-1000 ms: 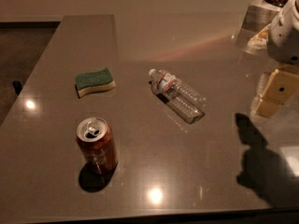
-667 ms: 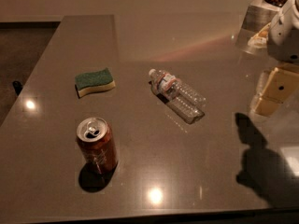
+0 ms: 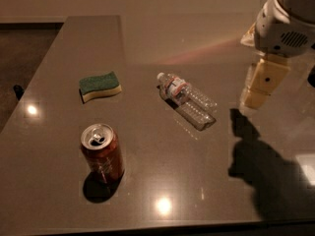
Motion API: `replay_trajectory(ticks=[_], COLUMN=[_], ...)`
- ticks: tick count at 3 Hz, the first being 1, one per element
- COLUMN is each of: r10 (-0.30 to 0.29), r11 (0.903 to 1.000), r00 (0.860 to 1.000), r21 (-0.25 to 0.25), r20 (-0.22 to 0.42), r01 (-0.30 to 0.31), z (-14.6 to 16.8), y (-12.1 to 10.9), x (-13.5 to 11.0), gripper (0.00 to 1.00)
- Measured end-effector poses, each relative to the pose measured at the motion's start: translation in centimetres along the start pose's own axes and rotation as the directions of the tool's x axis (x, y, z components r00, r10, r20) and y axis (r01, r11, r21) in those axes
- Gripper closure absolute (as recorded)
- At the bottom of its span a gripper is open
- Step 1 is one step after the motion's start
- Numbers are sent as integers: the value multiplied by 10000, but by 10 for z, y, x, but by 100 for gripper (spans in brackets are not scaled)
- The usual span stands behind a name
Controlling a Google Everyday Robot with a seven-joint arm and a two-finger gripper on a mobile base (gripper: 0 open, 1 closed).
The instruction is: Place water bottle upright
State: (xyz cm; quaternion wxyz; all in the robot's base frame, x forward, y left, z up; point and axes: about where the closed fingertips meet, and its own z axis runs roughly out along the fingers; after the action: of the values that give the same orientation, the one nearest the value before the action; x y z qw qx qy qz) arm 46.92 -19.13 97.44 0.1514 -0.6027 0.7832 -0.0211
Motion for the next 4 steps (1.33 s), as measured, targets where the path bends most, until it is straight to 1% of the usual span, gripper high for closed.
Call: replay_trajectory(ticks=[1,2,3,4], r10=[486,1238,2030,2536], r11=[9974,9886,9730,9613], r00=[9988,9923,9790,9672], r21=[-536,-867,-1159,-1156], r20=[0,25,192,173], r01=[-485,-1231,-1995,-2500], z=[27,48,80,99], y=[-25,-42,-45,-45], x=[-30,-50,-86,-104], gripper=[0,0,0,0])
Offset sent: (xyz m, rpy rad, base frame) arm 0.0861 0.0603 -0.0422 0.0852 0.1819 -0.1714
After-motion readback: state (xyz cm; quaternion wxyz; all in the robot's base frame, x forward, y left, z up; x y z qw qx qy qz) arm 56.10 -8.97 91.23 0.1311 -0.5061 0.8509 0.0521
